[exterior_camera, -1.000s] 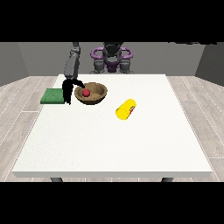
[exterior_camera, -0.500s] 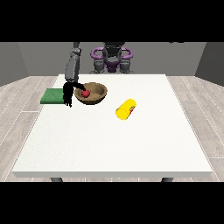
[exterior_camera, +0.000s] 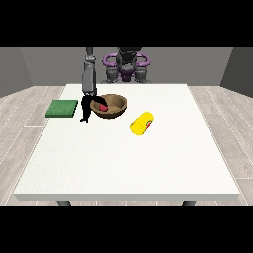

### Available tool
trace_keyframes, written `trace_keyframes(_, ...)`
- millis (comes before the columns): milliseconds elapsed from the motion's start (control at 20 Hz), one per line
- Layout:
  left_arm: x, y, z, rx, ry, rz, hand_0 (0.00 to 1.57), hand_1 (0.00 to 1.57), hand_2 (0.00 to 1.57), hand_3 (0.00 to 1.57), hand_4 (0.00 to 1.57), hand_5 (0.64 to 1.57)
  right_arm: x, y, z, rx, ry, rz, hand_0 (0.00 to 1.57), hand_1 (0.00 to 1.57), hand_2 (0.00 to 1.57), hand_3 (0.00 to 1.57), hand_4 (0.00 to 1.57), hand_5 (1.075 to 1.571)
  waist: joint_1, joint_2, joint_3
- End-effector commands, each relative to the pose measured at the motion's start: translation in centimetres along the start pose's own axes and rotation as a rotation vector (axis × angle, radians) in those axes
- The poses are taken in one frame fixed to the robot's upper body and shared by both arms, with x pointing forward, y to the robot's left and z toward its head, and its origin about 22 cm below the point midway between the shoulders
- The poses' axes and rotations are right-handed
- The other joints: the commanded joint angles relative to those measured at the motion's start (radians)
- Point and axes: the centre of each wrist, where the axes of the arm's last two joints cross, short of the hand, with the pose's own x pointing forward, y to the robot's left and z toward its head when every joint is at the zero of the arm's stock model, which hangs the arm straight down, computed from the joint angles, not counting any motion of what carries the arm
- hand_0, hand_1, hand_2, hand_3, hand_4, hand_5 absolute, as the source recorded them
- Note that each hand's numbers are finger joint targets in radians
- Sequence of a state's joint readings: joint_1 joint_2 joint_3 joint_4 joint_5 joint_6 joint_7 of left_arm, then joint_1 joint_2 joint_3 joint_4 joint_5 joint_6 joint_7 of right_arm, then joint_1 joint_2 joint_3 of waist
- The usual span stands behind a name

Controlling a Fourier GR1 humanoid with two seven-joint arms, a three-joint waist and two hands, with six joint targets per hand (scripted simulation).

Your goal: Pick the cup and pour the ball into the bowl, then pick the bowl and place it on the pad

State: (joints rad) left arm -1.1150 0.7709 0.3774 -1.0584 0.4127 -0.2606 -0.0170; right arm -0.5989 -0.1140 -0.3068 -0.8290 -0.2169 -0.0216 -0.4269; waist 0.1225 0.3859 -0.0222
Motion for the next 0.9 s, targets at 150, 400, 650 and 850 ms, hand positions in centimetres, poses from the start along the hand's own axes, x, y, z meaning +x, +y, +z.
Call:
trace_keyframes(150, 2.8, 1.3, -0.7, 0.001, -0.036, -0.01, 0.0, 0.0, 0.0, 0.0, 0.0, 1.533, -3.3, 0.1, 2.3, -0.068, 0.251, 0.02, 0.0, 0.0, 0.0, 0.0, 0.49, 1.553, 0.026, 0.05, 0.0233)
trace_keyframes(400, 0.0, 2.4, 0.8, 0.006, 0.002, 0.025, 0.0, 0.0, 0.0, 0.0, 0.0, 1.546, -2.4, -2.4, 2.6, -0.131, 0.245, 0.24, 1.57, 1.57, 1.57, 1.57, 1.18, 1.417, 0.05, 0.025, 0.0198)
trace_keyframes(650, -2.4, 3.0, 1.6, 0.037, 0.075, 0.019, 0.0, 0.0, 0.0, 0.0, 0.0, 1.546, 0.2, -0.6, 0.5, -0.094, 0.259, 0.443, 1.57, 1.57, 1.57, 1.57, 1.17, 1.473, -0.006, -0.036, 0.0196)
trace_keyframes(850, -6.4, 6.9, 6.0, 0.124, 0.214, -0.002, 0.0, 0.0, 0.0, 0.0, 0.0, 1.545, 5.1, -0.7, -2.1, -0.04, 0.351, 0.539, 1.57, 1.57, 1.57, 1.57, 1.26, 1.456, -0.103, -0.17, 0.0172)
